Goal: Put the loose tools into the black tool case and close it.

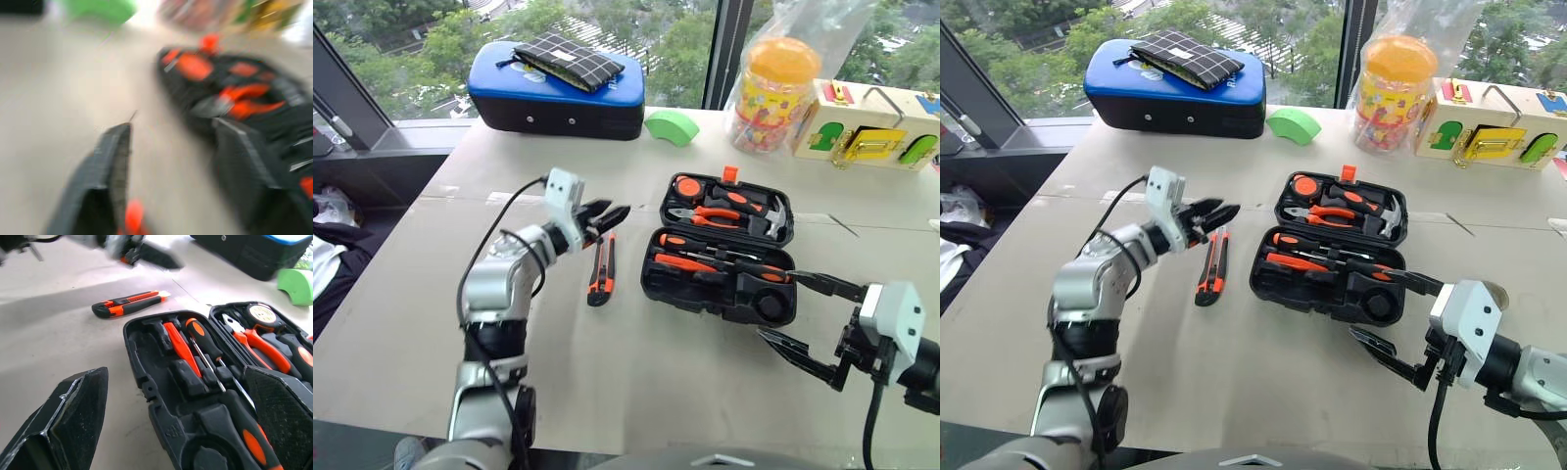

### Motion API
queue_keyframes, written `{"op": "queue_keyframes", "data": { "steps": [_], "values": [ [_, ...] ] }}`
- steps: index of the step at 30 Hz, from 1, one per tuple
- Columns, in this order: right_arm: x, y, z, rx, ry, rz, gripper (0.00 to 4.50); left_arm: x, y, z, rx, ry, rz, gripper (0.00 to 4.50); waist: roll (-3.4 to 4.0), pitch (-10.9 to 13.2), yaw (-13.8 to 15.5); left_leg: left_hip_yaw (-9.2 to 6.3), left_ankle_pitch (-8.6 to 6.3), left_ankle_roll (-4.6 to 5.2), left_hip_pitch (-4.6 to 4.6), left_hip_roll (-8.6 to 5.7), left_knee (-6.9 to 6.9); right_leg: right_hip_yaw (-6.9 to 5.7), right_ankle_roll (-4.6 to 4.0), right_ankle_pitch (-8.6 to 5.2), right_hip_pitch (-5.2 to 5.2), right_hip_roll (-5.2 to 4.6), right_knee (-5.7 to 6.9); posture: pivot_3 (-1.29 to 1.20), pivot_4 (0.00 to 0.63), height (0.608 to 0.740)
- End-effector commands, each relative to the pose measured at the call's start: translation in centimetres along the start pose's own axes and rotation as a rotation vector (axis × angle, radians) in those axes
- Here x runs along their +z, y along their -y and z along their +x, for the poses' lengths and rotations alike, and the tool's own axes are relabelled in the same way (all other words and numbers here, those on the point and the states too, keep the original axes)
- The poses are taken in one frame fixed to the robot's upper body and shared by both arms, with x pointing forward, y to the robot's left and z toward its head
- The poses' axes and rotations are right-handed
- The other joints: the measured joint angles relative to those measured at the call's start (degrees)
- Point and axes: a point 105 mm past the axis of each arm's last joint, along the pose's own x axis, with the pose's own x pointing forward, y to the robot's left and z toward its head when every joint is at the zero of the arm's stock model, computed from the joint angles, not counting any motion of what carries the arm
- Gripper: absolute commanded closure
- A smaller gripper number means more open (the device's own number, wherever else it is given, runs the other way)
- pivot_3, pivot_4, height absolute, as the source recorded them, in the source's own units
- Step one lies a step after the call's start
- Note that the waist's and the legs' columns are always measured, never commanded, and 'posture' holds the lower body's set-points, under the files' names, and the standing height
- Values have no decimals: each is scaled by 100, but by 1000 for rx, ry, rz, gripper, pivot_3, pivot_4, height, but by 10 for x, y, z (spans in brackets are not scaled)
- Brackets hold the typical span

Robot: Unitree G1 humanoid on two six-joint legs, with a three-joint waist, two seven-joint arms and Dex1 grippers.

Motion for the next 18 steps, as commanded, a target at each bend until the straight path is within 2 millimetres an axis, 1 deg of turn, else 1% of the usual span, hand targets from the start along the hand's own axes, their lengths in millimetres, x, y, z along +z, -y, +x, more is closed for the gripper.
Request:
{"op": "queue_keyframes", "data": {
  "steps": [1,2,5,7,9,10,12,13,15,16,18],
  "values": [
    [5,2,2,44,20,-27,0,0,19,-10,70,-37,63,48,-2,1,49,2,0,0,0,0,1,2,0,0,0,0,-1,0,150,740],
    [5,3,3,54,19,-30,0,-6,25,-10,66,-59,60,48,-3,1,63,3,0,0,0,-1,5,4,-1,0,1,-2,-1,0,150,740],
    [6,7,2,77,11,-41,0,-29,31,-8,100,-148,49,48,-3,1,84,7,1,-1,0,-14,13,9,-5,-2,5,-19,-3,0,150,740],
    [7,9,1,84,4,-46,0,-43,31,-8,120,-198,48,48,-4,0,62,16,1,0,1,-16,13,18,-9,-3,6,-19,-4,0,150,740],
    [7,9,-1,90,-5,-50,0,-56,27,-10,152,-237,52,48,5,-7,58,15,0,0,2,-14,11,17,-6,-1,4,-17,-4,0,150,740],
    [8,9,-2,91,-8,-50,0,-61,26,-11,160,-251,49,549,12,-11,54,14,0,0,4,-13,7,17,-6,-1,4,-15,-4,0,150,740],
    [7,8,-5,91,-18,-49,0,-67,25,-12,162,-258,29,1175,19,-15,52,18,0,0,12,-11,-4,21,-6,-2,4,-12,-4,0,150,740],
    [7,8,-6,88,-20,-47,0,-68,25,-13,157,-253,31,1807,20,-16,53,19,0,0,14,-10,-8,22,-7,-3,4,-11,-4,0,150,740],
    [7,7,-7,82,-23,-42,0,-61,24,-12,143,-195,21,2731,19,-18,54,22,0,0,16,-9,-11,24,-10,-4,4,-11,-4,0,150,740],
    [7,6,-7,79,-23,-40,0,-55,24,-12,131,-155,11,2944,20,-17,57,22,0,0,16,-9,-11,24,-13,-6,4,-12,-5,0,150,740],
    [5,4,-7,67,-21,-32,0,-26,26,-11,53,-16,18,2952,17,-15,59,25,0,0,14,-9,-10,26,-24,-12,4,-15,-6,0,150,740]
  ]
}}
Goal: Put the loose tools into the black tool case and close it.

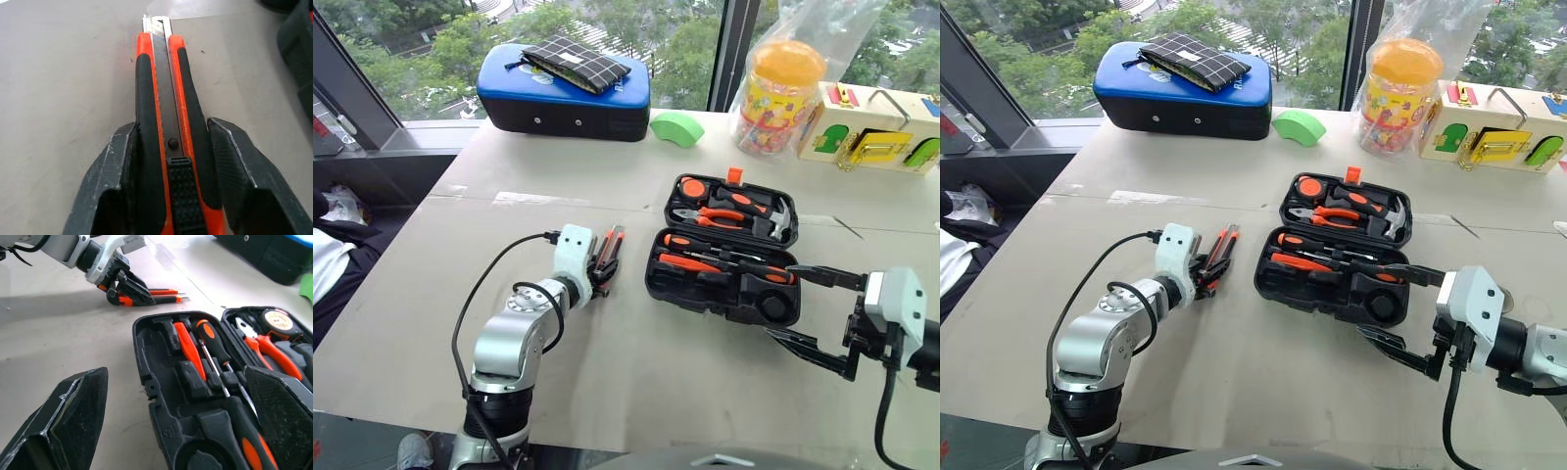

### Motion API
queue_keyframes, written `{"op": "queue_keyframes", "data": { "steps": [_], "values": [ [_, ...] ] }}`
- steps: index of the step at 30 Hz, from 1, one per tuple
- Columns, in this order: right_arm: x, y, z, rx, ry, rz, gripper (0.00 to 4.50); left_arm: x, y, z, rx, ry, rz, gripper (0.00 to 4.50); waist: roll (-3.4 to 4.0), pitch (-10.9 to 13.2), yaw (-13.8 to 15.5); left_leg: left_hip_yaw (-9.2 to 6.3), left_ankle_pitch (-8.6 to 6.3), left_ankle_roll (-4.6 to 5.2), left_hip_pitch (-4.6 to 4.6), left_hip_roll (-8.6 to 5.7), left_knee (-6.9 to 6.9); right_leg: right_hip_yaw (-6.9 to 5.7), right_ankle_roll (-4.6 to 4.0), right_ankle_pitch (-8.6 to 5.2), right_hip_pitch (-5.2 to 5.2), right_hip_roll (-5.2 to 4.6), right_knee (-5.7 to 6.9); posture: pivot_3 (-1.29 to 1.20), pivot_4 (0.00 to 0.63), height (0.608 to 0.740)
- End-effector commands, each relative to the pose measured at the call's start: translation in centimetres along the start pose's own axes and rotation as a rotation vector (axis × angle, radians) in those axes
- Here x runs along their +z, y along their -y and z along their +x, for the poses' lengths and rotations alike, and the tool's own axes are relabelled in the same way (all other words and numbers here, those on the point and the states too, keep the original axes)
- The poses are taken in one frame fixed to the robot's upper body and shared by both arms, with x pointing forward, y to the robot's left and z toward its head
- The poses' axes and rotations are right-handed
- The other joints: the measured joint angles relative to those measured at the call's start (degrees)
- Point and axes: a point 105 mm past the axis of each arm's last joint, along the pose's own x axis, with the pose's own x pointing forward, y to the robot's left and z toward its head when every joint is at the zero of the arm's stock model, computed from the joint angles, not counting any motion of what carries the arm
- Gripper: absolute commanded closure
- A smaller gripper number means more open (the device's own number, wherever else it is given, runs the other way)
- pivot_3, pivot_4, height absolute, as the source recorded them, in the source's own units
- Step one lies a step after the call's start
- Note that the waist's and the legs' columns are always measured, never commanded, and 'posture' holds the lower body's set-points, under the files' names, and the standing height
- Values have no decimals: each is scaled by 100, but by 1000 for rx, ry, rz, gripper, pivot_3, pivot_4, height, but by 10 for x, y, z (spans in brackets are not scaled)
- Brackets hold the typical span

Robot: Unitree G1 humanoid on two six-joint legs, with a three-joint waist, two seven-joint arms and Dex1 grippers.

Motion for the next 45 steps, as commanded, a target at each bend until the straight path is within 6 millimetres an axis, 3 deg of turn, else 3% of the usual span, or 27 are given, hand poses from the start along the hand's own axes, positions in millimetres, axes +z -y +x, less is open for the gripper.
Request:
{"op": "queue_keyframes", "data": {
  "steps": [1,3,5,8,11,17,24,31,44,45],
  "values": [
    [8,-3,-2,-21,21,-25,0,35,4,-5,-153,187,-3,2952,-9,7,0,1,0,0,-2,0,1,1,-1,0,-1,-1,0,0,150,740],
    [6,-5,-3,-34,23,-17,0,58,10,-10,-298,274,59,2952,-13,13,7,0,0,0,-11,1,9,-4,-3,0,-5,-1,-1,0,150,740],
    [5,-7,-4,-48,24,-9,0,71,29,-15,-546,280,138,2952,-17,16,20,2,0,0,-18,-1,17,-13,-4,0,-6,-3,-2,0,150,740],
    [3,-7,-8,-80,19,2,0,78,60,-20,-935,223,443,2952,-13,14,46,16,0,-1,-20,-5,16,-12,-5,-1,-5,-9,-8,0,150,740],
    [1,-8,-13,-109,4,0,0,80,77,1,-1128,136,706,2952,-8,14,100,30,0,0,-24,-11,14,-9,-6,0,-3,-14,-23,0,150,740],
    [4,-16,-16,-153,-7,0,0,83,103,34,-1210,44,862,2952,-16,20,-10,41,-19,32,-35,-10,20,5,1,-1,-7,4,-36,0,150,740],
    [0,-23,-19,-200,-21,16,0,59,116,31,-1283,-66,863,2952,-13,21,-28,23,-39,67,-26,9,16,-2,33,3,-8,31,-22,0,150,740],
    [0,-22,-20,-216,-22,8,0,44,115,25,-1300,-116,879,2952,-12,21,-11,32,-39,66,-24,8,25,9,16,-5,-7,22,-18,0,150,740],
    [1,-18,-21,-214,-32,-8,0,36,122,39,-1289,-123,916,2952,-11,20,-2,33,-39,66,-25,5,28,8,28,1,-6,22,-17,0,150,740],
    [0,-19,-21,-214,-33,-7,0,44,124,38,-1288,-89,887,1928,-11,20,-3,34,-39,66,-25,5,29,9,27,1,-6,22,-17,0,150,740]
  ]
}}
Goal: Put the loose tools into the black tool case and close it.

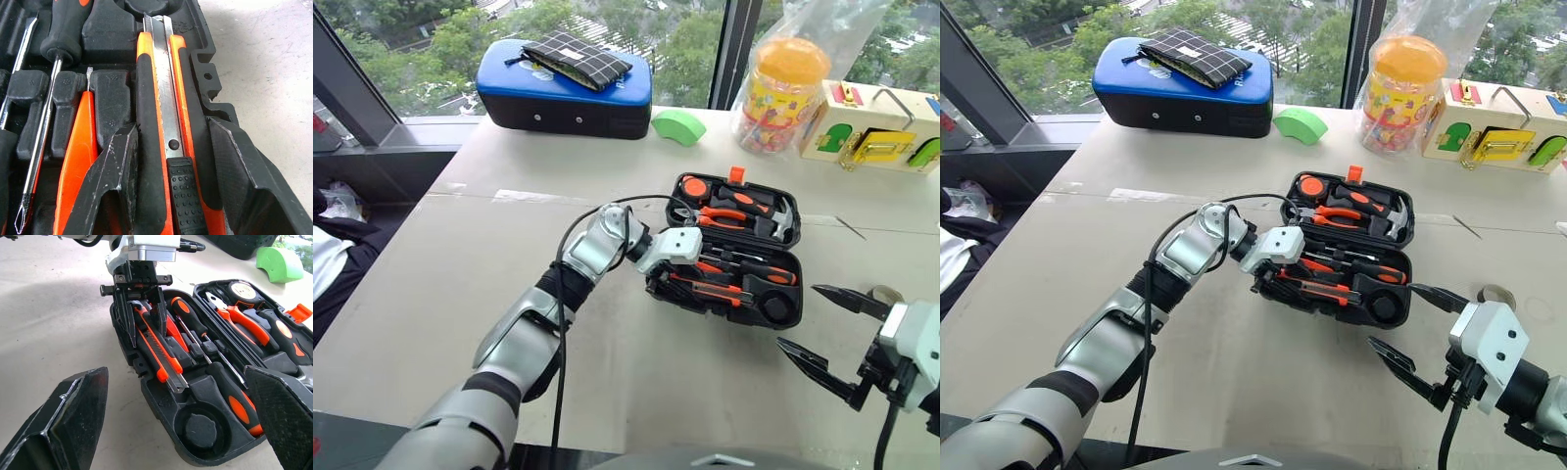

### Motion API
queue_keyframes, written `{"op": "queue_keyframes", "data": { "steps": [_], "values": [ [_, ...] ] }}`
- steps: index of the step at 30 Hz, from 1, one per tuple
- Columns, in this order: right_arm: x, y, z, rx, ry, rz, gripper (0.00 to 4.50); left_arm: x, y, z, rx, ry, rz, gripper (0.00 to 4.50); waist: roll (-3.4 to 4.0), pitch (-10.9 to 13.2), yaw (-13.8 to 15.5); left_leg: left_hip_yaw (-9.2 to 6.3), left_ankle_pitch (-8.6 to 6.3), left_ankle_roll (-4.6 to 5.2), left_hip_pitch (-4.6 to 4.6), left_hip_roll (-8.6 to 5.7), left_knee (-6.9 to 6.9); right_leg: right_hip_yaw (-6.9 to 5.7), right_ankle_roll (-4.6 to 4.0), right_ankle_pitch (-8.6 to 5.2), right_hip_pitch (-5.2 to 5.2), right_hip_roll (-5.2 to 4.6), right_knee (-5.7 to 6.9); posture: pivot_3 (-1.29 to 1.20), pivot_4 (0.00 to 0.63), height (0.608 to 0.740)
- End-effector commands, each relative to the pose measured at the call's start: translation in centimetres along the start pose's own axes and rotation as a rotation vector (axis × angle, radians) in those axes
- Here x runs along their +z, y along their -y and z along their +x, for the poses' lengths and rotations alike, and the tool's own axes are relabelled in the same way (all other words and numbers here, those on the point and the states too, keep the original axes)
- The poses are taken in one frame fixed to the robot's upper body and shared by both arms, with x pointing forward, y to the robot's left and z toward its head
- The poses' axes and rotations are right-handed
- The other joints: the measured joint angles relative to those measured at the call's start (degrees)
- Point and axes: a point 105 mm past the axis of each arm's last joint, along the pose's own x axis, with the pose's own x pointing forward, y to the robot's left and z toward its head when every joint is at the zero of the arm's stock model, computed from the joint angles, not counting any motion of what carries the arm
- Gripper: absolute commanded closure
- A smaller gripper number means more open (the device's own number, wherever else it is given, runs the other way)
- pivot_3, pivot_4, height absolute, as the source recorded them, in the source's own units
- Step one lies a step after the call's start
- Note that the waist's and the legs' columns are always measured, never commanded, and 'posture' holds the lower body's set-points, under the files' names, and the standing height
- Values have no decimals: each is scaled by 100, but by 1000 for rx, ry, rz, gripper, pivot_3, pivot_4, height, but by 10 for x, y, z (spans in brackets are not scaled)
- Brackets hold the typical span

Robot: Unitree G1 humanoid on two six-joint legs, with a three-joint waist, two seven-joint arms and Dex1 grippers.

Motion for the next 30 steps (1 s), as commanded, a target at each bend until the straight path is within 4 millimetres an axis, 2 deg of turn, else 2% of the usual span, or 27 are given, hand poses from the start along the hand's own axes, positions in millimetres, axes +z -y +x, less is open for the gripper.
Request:
{"op": "queue_keyframes", "data": {
  "steps": [1,4,6,9,15,16,19,21,27,30],
  "values": [
    [7,0,-2,-4,15,-40,0,19,-11,-9,40,67,13,1648,0,0,1,0,0,0,0,0,0,1,0,0,0,0,0,0,150,740],
    [6,-1,-2,-5,12,-34,0,32,-12,-26,40,150,-54,305,-1,1,4,0,0,0,-3,-3,6,1,-8,-4,1,-4,2,0,150,740],
    [5,-2,-2,-6,12,-30,0,40,-10,-37,13,222,-150,305,-2,2,-5,0,0,0,-3,-3,8,1,-9,-5,0,-4,3,0,150,740],
    [4,-1,0,-5,14,-28,0,42,-13,-43,48,256,-195,1191,2,0,-14,-1,0,0,-1,-1,6,0,-2,-2,0,-2,4,0,150,740],
    [5,0,4,-1,24,-32,0,26,-6,-29,72,219,-226,4070,4,-2,-11,-4,0,0,1,-1,1,-3,5,1,0,0,5,0,150,740],
    [4,0,4,1,23,-31,0,15,-4,-23,85,176,-226,4444,4,-1,-8,-5,0,0,0,-1,1,-4,5,1,0,0,6,0,150,740],
    [3,1,5,3,18,-29,0,-26,-1,-5,149,15,-266,4444,2,-3,-3,-3,0,0,2,-2,1,-2,4,1,0,-1,6,0,150,740],
    [2,0,5,4,13,-27,0,-38,5,2,151,-33,-232,4444,-2,-12,-2,-3,0,0,4,-2,3,0,3,1,3,-1,6,0,150,740],
    [-3,4,7,-8,-14,-18,0,-43,11,10,166,-37,-130,4444,4,-45,0,-3,0,0,13,-1,3,14,-16,-9,7,-7,7,0,150,740],
    [-5,17,15,-66,-31,-63,0,-30,10,8,201,63,-84,4444,3,-54,0,-2,0,0,17,-2,4,19,-17,-8,8,-11,7,0,150,740]
  ]
}}
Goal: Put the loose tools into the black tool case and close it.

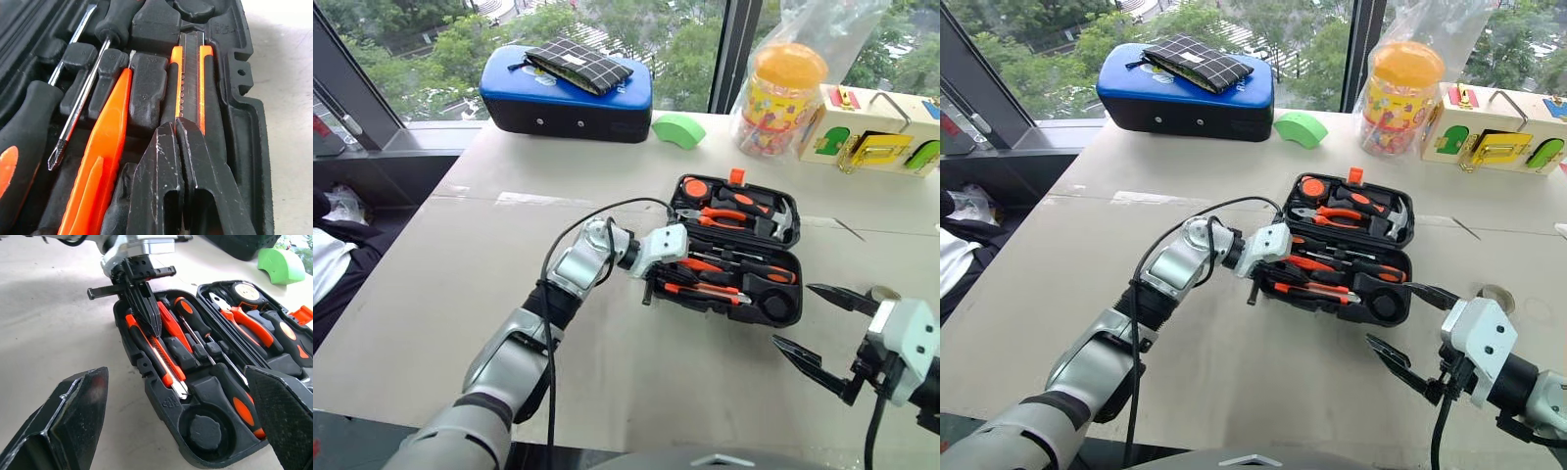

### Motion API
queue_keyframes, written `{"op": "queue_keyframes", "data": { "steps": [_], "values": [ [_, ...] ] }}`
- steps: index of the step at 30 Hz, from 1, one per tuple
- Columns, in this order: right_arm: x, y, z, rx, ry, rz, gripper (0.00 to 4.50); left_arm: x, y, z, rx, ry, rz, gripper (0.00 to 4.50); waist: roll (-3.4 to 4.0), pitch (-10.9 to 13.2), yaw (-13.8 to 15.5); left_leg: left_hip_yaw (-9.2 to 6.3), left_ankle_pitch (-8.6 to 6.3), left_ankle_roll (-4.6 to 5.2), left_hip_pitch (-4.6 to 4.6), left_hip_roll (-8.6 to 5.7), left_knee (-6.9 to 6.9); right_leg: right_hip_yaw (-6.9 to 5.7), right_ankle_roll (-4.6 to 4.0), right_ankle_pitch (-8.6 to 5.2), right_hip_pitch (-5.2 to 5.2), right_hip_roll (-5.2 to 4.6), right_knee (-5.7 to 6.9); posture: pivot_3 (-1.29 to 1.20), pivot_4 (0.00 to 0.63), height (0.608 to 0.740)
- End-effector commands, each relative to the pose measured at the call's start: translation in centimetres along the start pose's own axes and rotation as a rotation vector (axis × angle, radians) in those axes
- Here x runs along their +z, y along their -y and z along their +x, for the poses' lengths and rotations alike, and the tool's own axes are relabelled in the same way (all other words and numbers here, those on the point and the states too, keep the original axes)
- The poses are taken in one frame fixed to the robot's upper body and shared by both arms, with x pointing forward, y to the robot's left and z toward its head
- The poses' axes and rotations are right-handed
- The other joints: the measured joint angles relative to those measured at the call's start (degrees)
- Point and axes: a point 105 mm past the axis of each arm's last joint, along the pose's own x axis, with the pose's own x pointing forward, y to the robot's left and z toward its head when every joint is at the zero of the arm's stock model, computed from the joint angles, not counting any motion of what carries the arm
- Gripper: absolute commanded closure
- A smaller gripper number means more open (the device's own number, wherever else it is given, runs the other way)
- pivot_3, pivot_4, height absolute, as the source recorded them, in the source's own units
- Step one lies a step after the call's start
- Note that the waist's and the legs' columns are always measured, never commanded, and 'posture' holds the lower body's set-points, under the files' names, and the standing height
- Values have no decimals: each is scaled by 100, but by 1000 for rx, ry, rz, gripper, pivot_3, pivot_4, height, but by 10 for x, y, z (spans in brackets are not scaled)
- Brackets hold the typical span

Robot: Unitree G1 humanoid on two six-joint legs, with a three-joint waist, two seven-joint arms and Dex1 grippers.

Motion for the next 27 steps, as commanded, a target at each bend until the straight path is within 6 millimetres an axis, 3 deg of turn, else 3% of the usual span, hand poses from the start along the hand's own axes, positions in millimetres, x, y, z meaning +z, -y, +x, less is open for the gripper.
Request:
{"op": "queue_keyframes", "data": {
  "steps": [1,5,6,9,12,14,18,27],
  "values": [
    [-2,17,12,-66,-41,-50,0,0,8,3,8,89,-30,4444,1,-1,-2,1,0,0,3,-1,1,5,0,0,0,-2,1,0,150,740],
    [-9,48,33,-100,-121,-74,0,34,6,-29,24,328,-142,4444,5,35,-49,4,0,0,-3,-1,3,9,-1,0,-9,-6,3,0,150,740],
    [-12,59,38,-129,-168,-98,0,41,9,-38,3,368,-160,4232,7,43,-59,4,0,0,-6,3,3,8,-1,1,-13,-4,4,0,150,740],
    [-23,93,50,-210,-331,-189,0,51,23,-56,-22,422,-198,3318,18,49,-98,-2,1,0,-12,3,0,0,11,7,-22,3,10,0,150,740],
    [-29,98,61,-127,-396,-165,0,53,37,-64,-28,418,-225,1695,25,45,-48,-2,1,0,-9,1,-10,-11,18,10,-19,4,8,0,150,740],
    [-38,107,68,-71,-473,-106,0,53,55,-73,-48,415,-228,897,24,50,-66,-2,0,0,-14,2,-18,-7,22,10,-19,13,1,0,150,740],
    [-43,118,76,20,-551,-65,0,56,76,-82,0,429,-245,897,34,64,-116,-11,0,0,-12,5,-23,9,22,9,-21,9,-2,0,150,740],
    [-34,108,89,170,-530,-67,0,53,85,-87,81,423,-261,897,30,63,-125,-11,0,-1,-5,-2,-8,15,13,4,-9,-5,-1,0,150,740]
  ]
}}
